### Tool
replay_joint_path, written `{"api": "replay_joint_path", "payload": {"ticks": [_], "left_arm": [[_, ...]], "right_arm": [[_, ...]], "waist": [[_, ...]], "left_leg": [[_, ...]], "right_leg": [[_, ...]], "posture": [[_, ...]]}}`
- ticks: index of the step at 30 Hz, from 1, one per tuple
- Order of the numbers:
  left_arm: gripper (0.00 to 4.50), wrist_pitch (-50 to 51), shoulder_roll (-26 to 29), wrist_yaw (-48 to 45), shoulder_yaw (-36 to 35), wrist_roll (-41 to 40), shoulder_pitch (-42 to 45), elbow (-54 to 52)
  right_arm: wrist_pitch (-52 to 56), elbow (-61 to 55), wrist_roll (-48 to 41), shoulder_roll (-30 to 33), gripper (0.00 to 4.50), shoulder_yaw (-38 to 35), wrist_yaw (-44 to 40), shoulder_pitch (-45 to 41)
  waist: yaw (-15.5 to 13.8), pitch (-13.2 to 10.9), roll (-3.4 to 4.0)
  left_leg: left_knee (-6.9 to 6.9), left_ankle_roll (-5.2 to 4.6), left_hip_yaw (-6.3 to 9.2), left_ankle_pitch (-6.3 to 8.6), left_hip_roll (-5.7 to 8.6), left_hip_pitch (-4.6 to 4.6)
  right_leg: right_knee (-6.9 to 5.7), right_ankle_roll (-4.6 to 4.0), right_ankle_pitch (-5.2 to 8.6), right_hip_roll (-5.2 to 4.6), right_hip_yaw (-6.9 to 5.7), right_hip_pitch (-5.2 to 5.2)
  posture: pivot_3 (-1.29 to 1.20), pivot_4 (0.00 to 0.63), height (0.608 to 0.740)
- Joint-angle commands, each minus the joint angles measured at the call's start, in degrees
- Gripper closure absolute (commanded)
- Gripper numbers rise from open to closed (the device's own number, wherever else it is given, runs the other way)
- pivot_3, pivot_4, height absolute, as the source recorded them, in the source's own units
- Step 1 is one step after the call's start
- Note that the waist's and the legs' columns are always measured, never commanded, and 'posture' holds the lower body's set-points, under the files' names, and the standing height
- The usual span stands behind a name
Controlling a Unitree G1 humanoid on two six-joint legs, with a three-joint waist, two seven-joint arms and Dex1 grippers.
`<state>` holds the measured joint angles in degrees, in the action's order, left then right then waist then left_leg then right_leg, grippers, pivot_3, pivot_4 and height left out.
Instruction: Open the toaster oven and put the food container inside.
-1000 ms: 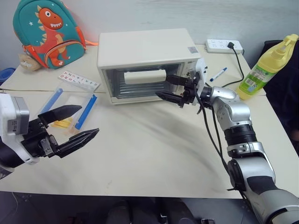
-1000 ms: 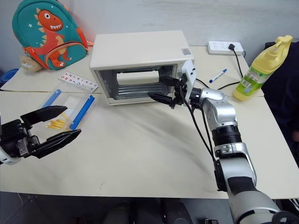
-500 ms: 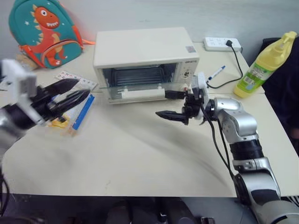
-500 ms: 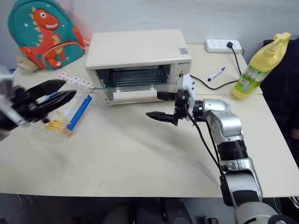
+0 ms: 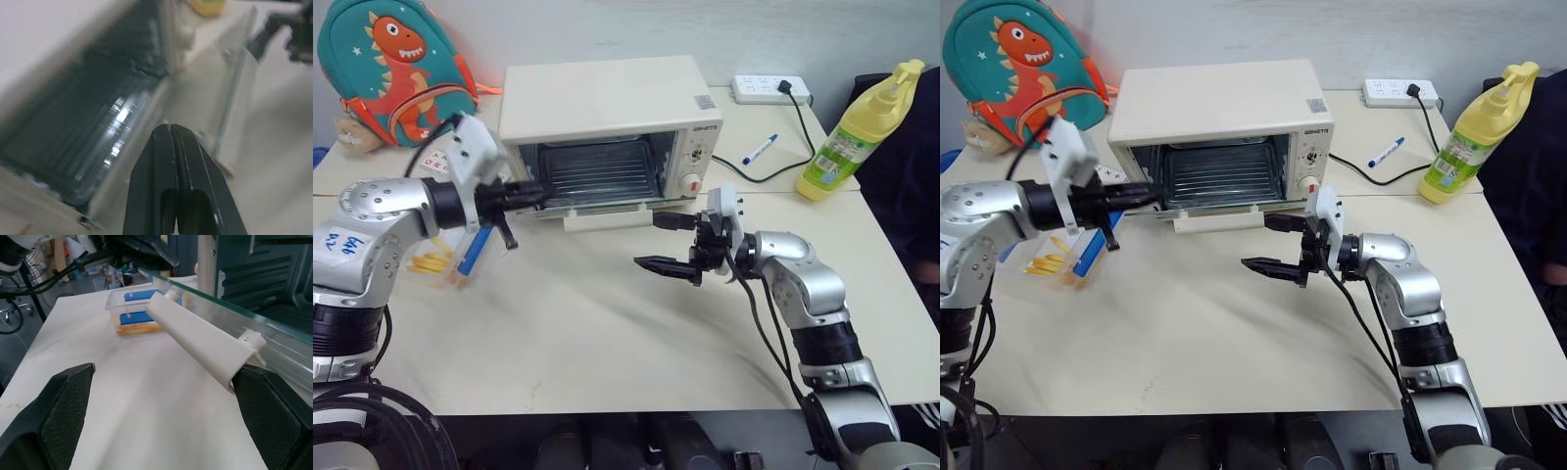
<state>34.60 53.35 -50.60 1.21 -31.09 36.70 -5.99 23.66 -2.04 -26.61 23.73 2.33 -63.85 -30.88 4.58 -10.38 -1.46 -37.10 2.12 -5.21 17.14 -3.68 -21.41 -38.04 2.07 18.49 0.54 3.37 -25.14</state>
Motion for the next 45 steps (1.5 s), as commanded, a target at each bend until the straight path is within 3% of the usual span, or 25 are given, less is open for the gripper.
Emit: {"api": "replay_joint_path", "payload": {"ticks": [1, 7, 11, 15, 22, 27, 31, 35, 39, 43, 45], "left_arm": [[4.46, -0.83, 0.61, -2.22, -0.20, 1.99, -1.28, -1.51], [4.46, -0.65, -1.24, -1.85, -1.12, 4.17, -4.42, -2.92], [4.46, -0.47, -1.13, -1.89, -1.98, 4.72, -7.59, -5.08], [4.46, 0.57, -1.17, 0.48, -2.57, 5.89, -16.24, -9.89], [4.46, 1.13, -4.46, 7.92, -1.80, 10.82, -23.99, -12.74], [4.46, 7.40, -8.66, 12.39, -10.91, 4.86, -28.10, -18.80], [3.59, 16.56, -13.53, 15.53, -31.09, -7.94, -40.27, -30.01], [2.43, 20.32, -20.59, 21.44, -46.87, -14.42, -51.60, -35.54], [1.26, 22.48, -26.85, 31.25, -56.45, -23.05, -55.19, -36.70], [0.04, 24.00, -28.31, 46.12, -61.55, -39.41, -53.12, -32.20], [0.04, 21.76, -28.09, 57.68, -60.59, -49.97, -51.61, -28.96]], "right_arm": [[1.62, -8.05, -3.46, 2.36, 0.00, -3.23, 1.69, 2.34], [6.72, -20.60, -8.21, 13.15, 0.00, -9.97, 1.44, 15.11], [8.68, -23.62, -11.76, 18.28, 0.00, -13.53, 0.66, 18.41], [12.08, -23.62, -17.63, 21.92, 0.00, -17.92, 1.33, 14.45], [14.95, -20.60, -22.54, 21.91, 0.00, -16.98, 2.71, 5.68], [13.37, -17.85, -20.19, 21.94, 0.00, -12.80, -0.19, 2.54], [10.73, -11.69, -17.24, 20.44, 0.00, -7.67, -4.37, -2.39], [7.05, -5.54, -13.29, 18.38, 0.00, -3.18, -8.33, -6.89], [5.39, -0.94, -11.23, 16.16, 0.00, -1.09, -10.65, -10.55], [4.35, 1.40, -9.94, 14.85, 0.00, 0.11, -12.65, -12.49], [4.17, 2.00, -9.57, 14.47, 0.00, 0.20, -13.13, -13.01]], "waist": [[0.07, -0.01, -0.02], [-0.91, 0.00, -0.09], [-0.90, -0.02, -0.14], [-0.72, -0.03, -0.15], [-1.18, -0.06, -0.25], [-1.39, -0.04, -0.40], [-0.56, -0.05, -0.44], [0.23, -0.05, -0.44], [-0.18, -0.05, -0.47], [-0.88, -0.01, -0.54], [-1.20, 0.00, -0.55]], "left_leg": [[-0.02, -0.01, -0.06, 0.00, 0.00, -0.02], [-0.09, -0.07, -0.07, 0.04, 0.03, 0.01], [-0.11, -0.18, -0.15, 0.10, 0.05, 0.05], [-0.09, -0.33, -0.16, 0.18, 0.05, 0.20], [-0.12, -0.43, -0.08, 0.23, 0.05, 0.19], [-0.15, -0.58, -0.05, 0.32, 0.03, 0.17], [-0.15, -0.62, -0.08, 0.35, 0.01, 0.21], [-0.15, -0.62, 0.00, 0.35, -0.01, 0.32], [-0.24, -0.63, 0.07, 0.35, 0.03, 0.34], [-0.33, -0.69, 0.14, 0.38, 0.06, 0.33], [-0.33, -0.70, 0.15, 0.41, 0.06, 0.33]], "right_leg": [[-0.02, 0.04, -0.02, 0.00, 0.05, -0.03], [-0.05, 0.08, -0.03, -0.01, 0.10, 0.01], [-0.04, 0.16, -0.07, 0.01, 0.20, 0.02], [-0.04, 0.16, -0.07, 0.01, 0.22, 0.14], [0.03, 0.17, -0.08, 0.00, 0.20, 0.20], [0.10, 0.19, -0.09, -0.02, 0.16, 0.26], [0.07, 0.20, -0.09, -0.05, 0.19, 0.26], [0.11, 0.18, -0.09, -0.05, 0.13, 0.38], [0.12, 0.18, -0.09, -0.06, 0.09, 0.51], [0.15, 0.21, -0.10, -0.10, 0.05, 0.58], [0.16, 0.21, -0.10, -0.10, 0.05, 0.58]], "posture": [[0.00, 0.150, 0.740], [0.00, 0.150, 0.740], [0.00, 0.150, 0.740], [0.00, 0.150, 0.740], [0.00, 0.150, 0.740], [0.00, 0.150, 0.740], [0.00, 0.150, 0.740], [0.00, 0.150, 0.740], [0.00, 0.150, 0.740], [0.00, 0.150, 0.740], [0.00, 0.150, 0.740]]}}
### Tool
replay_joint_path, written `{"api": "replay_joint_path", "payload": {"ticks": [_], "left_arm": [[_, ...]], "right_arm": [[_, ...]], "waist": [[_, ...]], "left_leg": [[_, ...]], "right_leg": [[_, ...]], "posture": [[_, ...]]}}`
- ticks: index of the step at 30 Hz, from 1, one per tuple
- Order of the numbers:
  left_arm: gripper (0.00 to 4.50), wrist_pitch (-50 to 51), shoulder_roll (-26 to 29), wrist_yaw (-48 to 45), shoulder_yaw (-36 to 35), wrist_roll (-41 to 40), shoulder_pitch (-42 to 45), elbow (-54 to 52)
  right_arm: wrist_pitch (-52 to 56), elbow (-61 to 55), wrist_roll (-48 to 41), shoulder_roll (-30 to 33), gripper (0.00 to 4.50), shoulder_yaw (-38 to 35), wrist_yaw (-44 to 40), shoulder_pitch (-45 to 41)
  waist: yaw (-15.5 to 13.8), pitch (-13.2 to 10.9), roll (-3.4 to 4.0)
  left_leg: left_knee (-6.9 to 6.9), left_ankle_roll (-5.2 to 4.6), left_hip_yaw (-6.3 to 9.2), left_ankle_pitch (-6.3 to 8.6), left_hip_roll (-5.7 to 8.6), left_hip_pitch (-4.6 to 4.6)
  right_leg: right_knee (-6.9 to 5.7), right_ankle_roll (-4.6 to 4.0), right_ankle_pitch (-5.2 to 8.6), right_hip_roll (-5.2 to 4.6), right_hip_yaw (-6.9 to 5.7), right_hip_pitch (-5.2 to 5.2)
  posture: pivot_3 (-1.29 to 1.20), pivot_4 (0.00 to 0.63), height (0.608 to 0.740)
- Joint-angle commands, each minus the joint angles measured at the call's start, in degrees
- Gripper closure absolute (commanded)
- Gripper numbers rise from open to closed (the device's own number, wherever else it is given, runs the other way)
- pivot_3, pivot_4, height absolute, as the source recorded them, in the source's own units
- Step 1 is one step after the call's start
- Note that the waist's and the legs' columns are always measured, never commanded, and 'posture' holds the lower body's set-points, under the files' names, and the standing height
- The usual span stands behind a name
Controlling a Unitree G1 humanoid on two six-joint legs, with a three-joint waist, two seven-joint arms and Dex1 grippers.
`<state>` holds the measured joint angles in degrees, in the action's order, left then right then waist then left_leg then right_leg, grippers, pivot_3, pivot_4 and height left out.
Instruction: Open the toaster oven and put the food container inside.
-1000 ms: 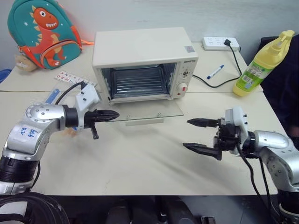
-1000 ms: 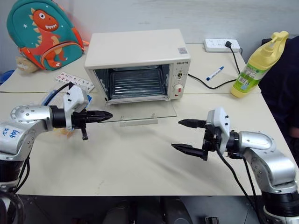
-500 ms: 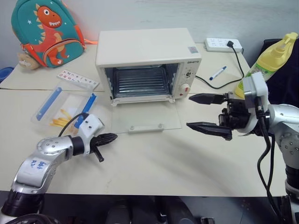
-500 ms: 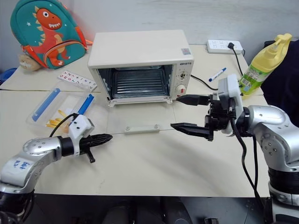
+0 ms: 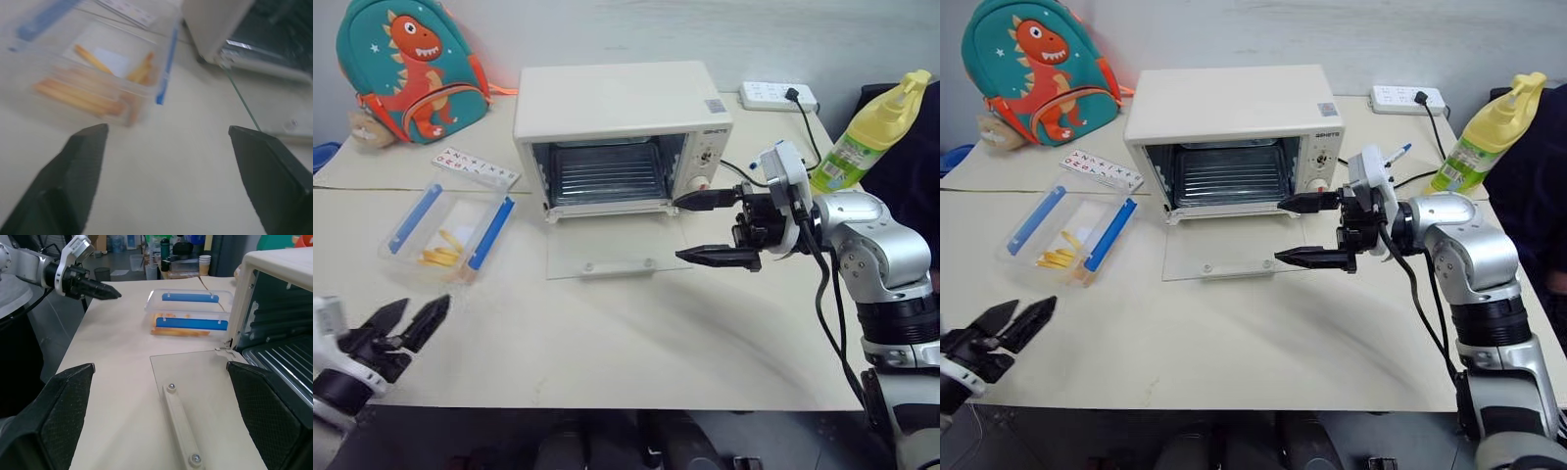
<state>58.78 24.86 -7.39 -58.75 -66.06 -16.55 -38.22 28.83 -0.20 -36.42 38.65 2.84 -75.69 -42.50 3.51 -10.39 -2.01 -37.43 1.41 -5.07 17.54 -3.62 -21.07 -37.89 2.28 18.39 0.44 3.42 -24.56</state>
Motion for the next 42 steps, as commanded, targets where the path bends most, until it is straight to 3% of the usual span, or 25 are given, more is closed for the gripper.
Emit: {"api": "replay_joint_path", "payload": {"ticks": [1, 3, 5, 9, 13, 22, 28, 32, 42], "left_arm": [[0.04, -4.23, 0.49, 20.72, 0.46, -20.15, 2.34, 4.86], [0.04, -9.48, 1.23, 31.94, 3.65, -31.62, 2.85, 6.90], [0.04, -12.86, 3.16, 38.70, 5.93, -37.40, 2.65, 7.69], [0.04, -20.90, 7.61, 54.42, 11.10, -44.87, 6.08, 11.50], [0.04, -24.72, 11.56, 66.55, 16.30, -46.93, 10.45, 16.04], [0.04, -23.63, 18.66, 70.39, 24.47, -46.03, 22.64, 29.90], [0.04, -23.16, 18.95, 73.95, 27.03, -46.04, 24.98, 34.00], [0.91, -22.29, 19.30, 76.23, 28.47, -46.38, 26.86, 35.92], [4.06, -13.48, 27.37, 73.60, 27.66, -45.34, 26.47, 42.58]], "right_arm": [[-0.98, 0.31, 0.31, -0.58, 0.00, -0.33, -1.47, -1.57], [-0.90, 0.34, 0.44, -0.68, 0.00, -0.50, -1.73, -1.63], [-0.69, 0.01, 0.42, -0.63, 0.00, -0.72, -1.80, -1.35], [0.04, -1.86, -0.06, -0.38, 0.00, -1.44, -0.96, 0.34], [0.80, -3.74, -0.55, -0.27, 0.00, -2.55, 0.63, 2.11], [2.59, -7.90, -2.05, -0.05, 0.00, -4.46, 3.19, 5.40], [3.14, -9.33, -2.52, 0.21, 0.00, -5.15, 4.26, 6.61], [3.73, -9.97, -3.11, 0.86, 0.00, -6.22, 4.83, 7.18], [2.86, -11.11, -2.58, 3.52, 0.00, -7.06, 4.45, 8.76]], "waist": [[-0.20, 0.00, 0.00], [-0.31, 0.00, 0.00], [-0.32, 0.02, -0.05], [-0.34, 0.02, -0.06], [-0.38, 0.02, -0.06], [-0.72, 0.03, -0.06], [-0.64, 0.03, -0.07], [-0.78, 0.03, -0.07], [-0.45, 0.03, -0.07]], "left_leg": [[0.00, -0.01, 0.00, 0.01, 0.00, 0.00], [0.00, -0.01, 0.02, 0.01, -0.01, 0.01], [0.00, 0.00, 0.03, 0.03, -0.02, -0.01], [0.00, 0.01, 0.00, 0.03, -0.01, 0.03], [-0.06, 0.07, -0.01, -0.01, -0.02, 0.03], [-0.11, 0.48, -0.09, -0.24, 0.00, 0.01], [-0.08, 0.53, -0.11, -0.26, -0.02, 0.02], [-0.08, 0.53, -0.11, -0.27, -0.01, 0.02], [-0.06, 0.58, -0.12, -0.29, 0.00, 0.05]], "right_leg": [[0.00, 0.00, 0.00, -0.02, 0.00, 0.00], [-0.02, 0.02, -0.01, -0.05, 0.00, 0.01], [-0.01, 0.03, -0.02, -0.07, -0.03, 0.01], [-0.03, 0.02, -0.02, -0.06, -0.04, 0.02], [-0.04, 0.01, -0.01, -0.04, -0.04, 0.05], [-0.03, 0.01, -0.01, 0.01, -0.04, 0.04], [-0.02, 0.01, -0.01, 0.01, -0.02, 0.02], [-0.03, 0.01, -0.01, 0.01, -0.02, 0.02], [-0.04, 0.00, -0.01, 0.02, -0.01, 0.01]], "posture": [[0.00, 0.150, 0.740], [0.00, 0.150, 0.740], [0.00, 0.150, 0.740], [0.00, 0.150, 0.740], [0.00, 0.150, 0.740], [0.00, 0.150, 0.740], [0.00, 0.150, 0.740], [0.00, 0.150, 0.740], [0.00, 0.150, 0.740]]}}
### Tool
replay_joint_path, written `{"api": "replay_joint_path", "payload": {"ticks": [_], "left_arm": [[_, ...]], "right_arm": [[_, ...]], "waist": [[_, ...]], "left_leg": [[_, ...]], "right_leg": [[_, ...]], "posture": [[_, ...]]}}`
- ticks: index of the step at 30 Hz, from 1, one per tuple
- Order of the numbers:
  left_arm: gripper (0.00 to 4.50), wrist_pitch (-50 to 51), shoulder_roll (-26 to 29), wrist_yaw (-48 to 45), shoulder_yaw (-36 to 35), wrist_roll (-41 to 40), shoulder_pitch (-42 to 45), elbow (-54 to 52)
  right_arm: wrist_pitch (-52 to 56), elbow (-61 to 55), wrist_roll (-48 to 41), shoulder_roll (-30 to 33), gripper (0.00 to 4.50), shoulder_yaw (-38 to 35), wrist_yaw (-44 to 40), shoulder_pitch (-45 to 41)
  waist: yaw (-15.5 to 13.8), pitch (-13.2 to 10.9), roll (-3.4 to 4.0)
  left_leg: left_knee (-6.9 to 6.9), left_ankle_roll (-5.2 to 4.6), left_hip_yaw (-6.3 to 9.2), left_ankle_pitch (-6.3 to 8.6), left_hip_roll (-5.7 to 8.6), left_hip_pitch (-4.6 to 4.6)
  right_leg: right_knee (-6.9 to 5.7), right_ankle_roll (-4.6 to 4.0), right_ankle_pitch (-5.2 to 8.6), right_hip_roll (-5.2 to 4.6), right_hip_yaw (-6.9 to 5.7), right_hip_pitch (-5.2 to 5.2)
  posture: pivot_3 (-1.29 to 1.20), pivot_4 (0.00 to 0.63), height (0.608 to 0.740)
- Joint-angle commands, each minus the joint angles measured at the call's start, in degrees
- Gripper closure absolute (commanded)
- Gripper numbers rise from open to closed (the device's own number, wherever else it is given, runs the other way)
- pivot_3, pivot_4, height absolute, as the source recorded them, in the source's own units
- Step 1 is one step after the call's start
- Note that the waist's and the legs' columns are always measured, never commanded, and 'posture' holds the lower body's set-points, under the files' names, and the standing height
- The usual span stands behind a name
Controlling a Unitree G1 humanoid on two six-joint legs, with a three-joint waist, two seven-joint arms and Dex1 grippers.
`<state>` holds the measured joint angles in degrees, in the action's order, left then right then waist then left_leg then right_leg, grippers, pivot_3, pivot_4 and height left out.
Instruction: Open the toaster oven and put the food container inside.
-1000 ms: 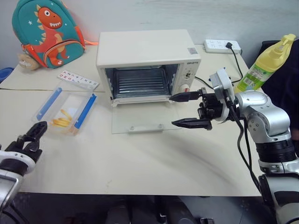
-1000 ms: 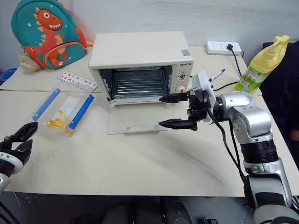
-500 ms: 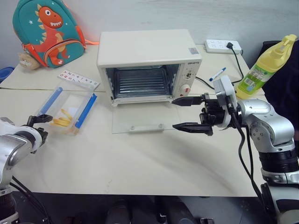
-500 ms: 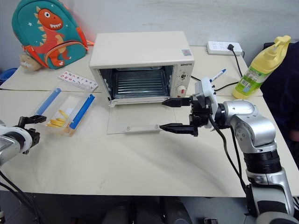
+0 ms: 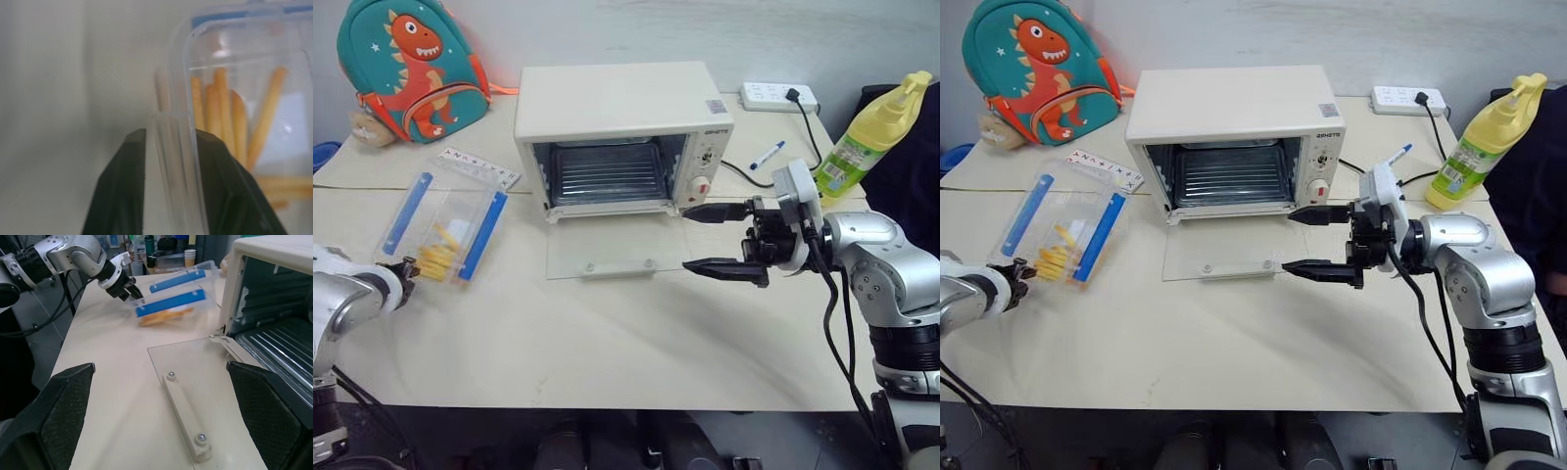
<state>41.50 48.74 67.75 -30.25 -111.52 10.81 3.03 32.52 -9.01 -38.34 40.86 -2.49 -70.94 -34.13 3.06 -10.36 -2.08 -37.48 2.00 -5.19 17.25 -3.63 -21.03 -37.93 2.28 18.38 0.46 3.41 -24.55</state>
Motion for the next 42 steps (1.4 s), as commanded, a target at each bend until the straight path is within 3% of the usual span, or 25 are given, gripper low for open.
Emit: {"api": "replay_joint_path", "payload": {"ticks": [1, 10, 15, 19, 30, 42], "left_arm": [[4.39, 5.66, 4.98, -2.62, -0.83, -0.10, -1.27, 2.14], [4.47, 25.15, 20.61, -26.31, -1.66, 3.65, -3.01, 7.01], [4.47, 31.96, 26.02, -39.02, -2.05, 5.14, -2.42, 5.58], [4.47, 31.99, 27.75, -41.28, 3.73, 3.05, 3.94, 4.48], [4.47, 31.98, 19.97, -27.96, 32.02, -1.48, 33.19, -0.17], [4.47, 27.80, 5.35, -12.77, 39.82, -0.49, 46.02, 9.04]], "right_arm": [[-0.76, -2.33, -0.76, 1.50, 0.00, -1.96, -0.32, 0.49], [-0.70, -2.80, -1.03, 3.79, 0.00, -4.20, 0.18, 3.55], [0.06, -5.04, -2.31, 5.78, 0.00, -7.03, 0.05, 7.57], [0.59, -6.73, -3.69, 6.84, 0.00, -8.64, 0.51, 9.65], [1.20, -11.06, -5.41, 5.87, 0.00, -10.13, 5.64, 13.53], [0.56, -13.19, -5.72, 6.14, 0.00, -11.75, 8.55, 17.69]], "waist": [[0.02, 0.00, -0.02], [-0.05, -0.03, -0.07], [-0.14, -0.05, -0.09], [-0.17, -0.06, -0.10], [-0.13, -0.09, -0.15], [-0.81, -0.09, -0.15]], "left_leg": [[-0.01, 0.00, 0.01, 0.00, 0.00, -0.01], [0.08, 0.03, -0.03, -0.02, 0.03, -0.07], [0.19, 0.04, -0.04, -0.01, 0.05, -0.09], [0.20, 0.05, -0.03, -0.01, 0.05, -0.09], [0.17, 0.07, 0.00, -0.02, 0.05, -0.17], [-0.06, 0.11, 0.00, -0.04, 0.06, -0.14]], "right_leg": [[0.01, 0.00, 0.00, 0.00, -0.01, 0.00], [0.05, -0.07, 0.04, -0.01, -0.02, -0.11], [0.11, -0.11, 0.07, -0.03, -0.03, -0.16], [0.10, -0.11, 0.07, -0.03, -0.03, -0.17], [0.06, -0.04, 0.03, -0.01, 0.02, -0.19], [-0.08, -0.01, 0.02, 0.01, 0.05, -0.16]], "posture": [[0.00, 0.150, 0.740], [0.00, 0.150, 0.740], [0.00, 0.150, 0.740], [0.00, 0.150, 0.740], [0.00, 0.150, 0.740], [0.00, 0.150, 0.740]]}}
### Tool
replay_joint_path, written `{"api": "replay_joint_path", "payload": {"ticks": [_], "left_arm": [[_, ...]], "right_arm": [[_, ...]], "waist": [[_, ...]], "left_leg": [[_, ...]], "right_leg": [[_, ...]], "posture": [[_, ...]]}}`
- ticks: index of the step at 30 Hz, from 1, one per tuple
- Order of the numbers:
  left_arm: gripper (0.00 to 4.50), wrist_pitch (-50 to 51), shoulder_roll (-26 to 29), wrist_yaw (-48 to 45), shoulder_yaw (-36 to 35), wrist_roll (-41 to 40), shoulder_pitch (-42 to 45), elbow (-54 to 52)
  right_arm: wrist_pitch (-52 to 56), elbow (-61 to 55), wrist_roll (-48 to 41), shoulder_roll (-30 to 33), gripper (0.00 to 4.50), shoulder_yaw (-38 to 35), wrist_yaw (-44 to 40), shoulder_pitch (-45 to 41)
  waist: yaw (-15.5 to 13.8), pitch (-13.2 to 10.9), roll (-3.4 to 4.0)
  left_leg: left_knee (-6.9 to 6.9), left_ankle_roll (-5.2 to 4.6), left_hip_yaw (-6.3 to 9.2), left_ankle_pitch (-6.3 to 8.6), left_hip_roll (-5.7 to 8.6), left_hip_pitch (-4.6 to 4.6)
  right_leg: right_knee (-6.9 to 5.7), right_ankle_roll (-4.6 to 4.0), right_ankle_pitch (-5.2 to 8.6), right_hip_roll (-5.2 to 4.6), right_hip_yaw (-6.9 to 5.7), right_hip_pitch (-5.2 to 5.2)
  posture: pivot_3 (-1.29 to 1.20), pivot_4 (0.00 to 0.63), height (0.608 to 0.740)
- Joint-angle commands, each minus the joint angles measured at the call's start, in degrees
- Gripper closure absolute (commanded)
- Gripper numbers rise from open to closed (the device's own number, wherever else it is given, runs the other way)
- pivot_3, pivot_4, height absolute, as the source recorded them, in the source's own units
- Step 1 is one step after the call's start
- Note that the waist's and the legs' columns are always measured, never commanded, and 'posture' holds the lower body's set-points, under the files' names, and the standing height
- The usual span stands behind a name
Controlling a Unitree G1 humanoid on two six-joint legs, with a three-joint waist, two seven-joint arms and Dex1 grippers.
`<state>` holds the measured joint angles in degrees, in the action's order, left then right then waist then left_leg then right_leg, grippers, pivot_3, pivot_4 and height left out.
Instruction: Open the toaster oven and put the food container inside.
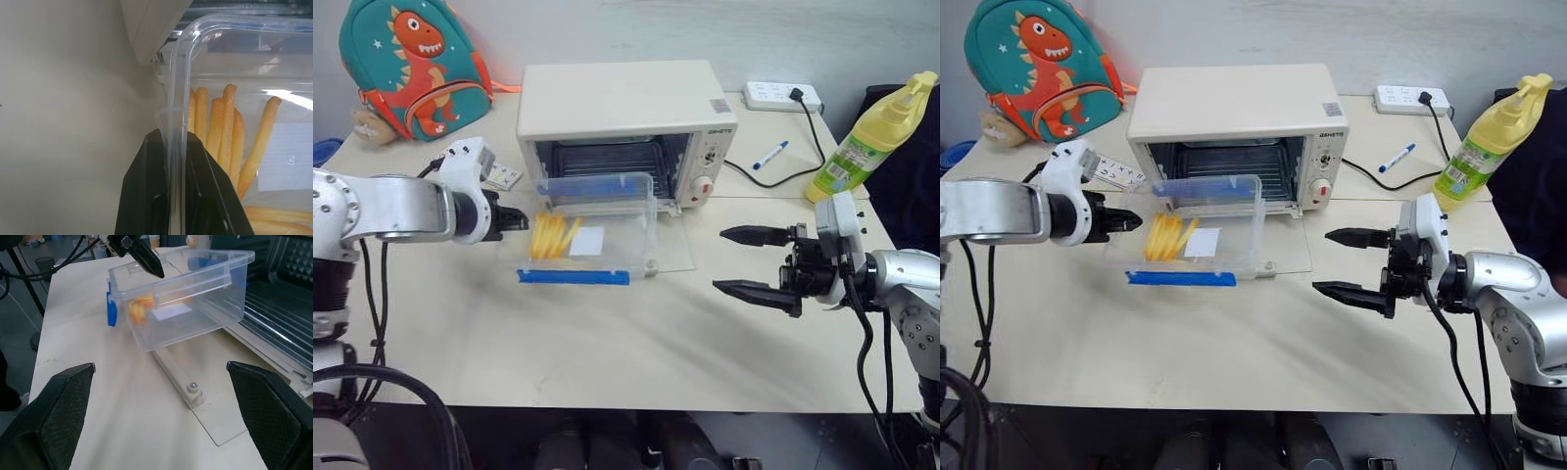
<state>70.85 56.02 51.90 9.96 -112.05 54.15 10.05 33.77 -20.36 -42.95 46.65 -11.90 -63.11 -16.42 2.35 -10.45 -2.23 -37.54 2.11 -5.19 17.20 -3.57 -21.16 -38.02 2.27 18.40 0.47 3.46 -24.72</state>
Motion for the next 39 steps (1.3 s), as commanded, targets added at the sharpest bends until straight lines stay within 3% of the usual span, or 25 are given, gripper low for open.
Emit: {"api": "replay_joint_path", "payload": {"ticks": [1, 5, 10, 15, 18, 20, 22, 24, 26, 27, 31, 32, 39], "left_arm": [[4.16, -2.10, -3.68, 3.55, -0.46, -0.25, 3.05, 2.43], [2.95, -3.18, -7.69, 6.12, -1.92, -0.91, 2.74, 2.98], [1.38, -4.09, -8.19, 6.19, -5.51, -0.95, -0.56, 1.44], [1.38, -3.74, -7.33, -5.48, -15.11, -0.95, -5.31, -5.39], [1.38, -2.41, -3.50, -17.36, -23.17, -0.95, -11.06, -10.69], [1.34, -2.51, -1.17, -25.05, -27.86, -0.80, -15.23, -12.97], [1.74, -5.99, 1.60, -44.09, -34.39, 12.78, -22.34, -19.62], [2.23, -12.55, 5.66, -68.74, -37.70, 28.37, -34.18, -27.45], [2.88, -19.51, 9.83, -88.29, -36.38, 40.51, -47.05, -32.73], [3.23, -21.91, 10.96, -93.80, -35.39, 44.23, -50.88, -34.22], [4.50, -30.46, 9.98, -101.49, -28.12, 56.75, -55.30, -36.49], [4.50, -32.00, 9.05, -101.57, -25.47, 59.74, -54.84, -36.83], [4.50, -32.32, -0.80, -96.44, -14.77, 68.83, -44.31, -34.35]], "right_arm": [[-0.83, -1.87, -0.99, 0.16, 0.00, -2.22, 1.08, 0.04], [-0.92, -2.06, -1.04, -0.20, 0.00, -2.03, 2.19, 0.07], [-0.79, -2.13, -1.31, 0.19, 0.00, -2.87, 3.25, 0.46], [-0.56, -1.96, -0.90, 1.00, 0.00, -3.50, 3.96, 1.61], [0.22, -1.95, -0.99, 1.05, 0.00, -3.55, 4.72, 2.16], [1.45, -1.87, -2.49, 0.79, 0.38, -3.96, 4.94, 2.33], [2.40, -2.29, -3.42, 0.84, 0.89, -3.31, 4.10, 3.10], [2.70, -3.18, -4.11, 0.81, 1.61, -1.74, 2.18, 4.05], [2.58, -3.45, -3.38, -0.33, 2.29, 1.02, 1.95, 3.74], [2.33, -3.31, -2.73, -0.88, 2.70, 2.31, 2.03, 3.43], [1.37, -2.53, -0.54, -4.08, 4.12, 7.81, 2.85, 1.62], [0.92, -2.05, 0.59, -5.24, 4.46, 9.46, 3.34, 1.13], [-1.65, 2.76, 9.49, -11.78, 4.49, 17.43, 8.38, -3.04]], "waist": [[-0.31, 0.00, 0.00], [-0.71, 0.00, 0.00], [-0.48, 0.00, 0.00], [-0.74, 0.00, 0.00], [-0.40, 0.00, 0.00], [-0.16, 0.00, 0.01], [-0.02, -0.01, 0.03], [0.21, -0.01, 0.03], [0.29, -0.03, 0.08], [0.34, -0.03, 0.09], [-0.21, -0.02, 0.07], [-0.27, -0.02, 0.07], [-0.48, -0.01, 0.04]], "left_leg": [[0.00, 0.00, 0.01, 0.00, 0.00, 0.01], [-0.09, -0.01, 0.01, 0.00, -0.01, -0.04], [-0.10, 0.00, 0.00, 0.00, -0.01, 0.01], [-0.20, 0.01, 0.01, 0.00, -0.02, -0.03], [-0.20, 0.02, -0.01, -0.01, -0.02, -0.03], [-0.18, 0.04, -0.04, -0.01, -0.05, 0.04], [-0.16, 0.07, -0.08, -0.03, -0.04, 0.09], [-0.13, 0.10, -0.08, -0.03, -0.02, 0.10], [0.01, 0.14, -0.12, -0.02, 0.01, 0.18], [0.07, 0.15, -0.12, -0.02, 0.01, 0.20], [0.15, 0.08, -0.08, 0.01, 0.01, 0.19], [0.15, 0.04, -0.06, 0.04, 0.01, 0.19], [0.08, -0.58, -0.07, 0.39, -0.03, -0.05]], "right_leg": [[0.00, 0.00, 0.00, 0.00, -0.01, 0.02], [0.00, 0.00, 0.00, 0.00, -0.01, 0.01], [-0.08, 0.01, 0.00, 0.02, 0.01, 0.01], [-0.12, 0.01, 0.00, 0.02, -0.02, 0.01], [-0.12, 0.01, 0.00, 0.02, -0.03, 0.01], [-0.20, -0.03, 0.02, 0.06, 0.00, 0.01], [-0.25, -0.06, 0.04, 0.08, 0.01, -0.01], [-0.21, -0.08, 0.06, 0.10, -0.03, 0.02], [-0.10, -0.11, 0.08, 0.09, -0.07, 0.09], [-0.03, -0.12, 0.09, 0.09, -0.06, 0.09], [0.13, -0.15, 0.09, 0.08, -0.06, 0.17], [0.15, -0.14, 0.09, 0.08, -0.02, 0.16], [0.22, 0.01, 0.02, 0.06, 0.04, 0.04]], "posture": [[0.00, 0.150, 0.740], [0.00, 0.150, 0.740], [0.00, 0.150, 0.740], [0.00, 0.150, 0.740], [0.00, 0.150, 0.740], [0.00, 0.150, 0.740], [0.00, 0.150, 0.740], [0.00, 0.150, 0.740], [0.00, 0.150, 0.740], [0.00, 0.150, 0.740], [0.00, 0.150, 0.740], [0.00, 0.150, 0.740], [0.00, 0.150, 0.740]]}}
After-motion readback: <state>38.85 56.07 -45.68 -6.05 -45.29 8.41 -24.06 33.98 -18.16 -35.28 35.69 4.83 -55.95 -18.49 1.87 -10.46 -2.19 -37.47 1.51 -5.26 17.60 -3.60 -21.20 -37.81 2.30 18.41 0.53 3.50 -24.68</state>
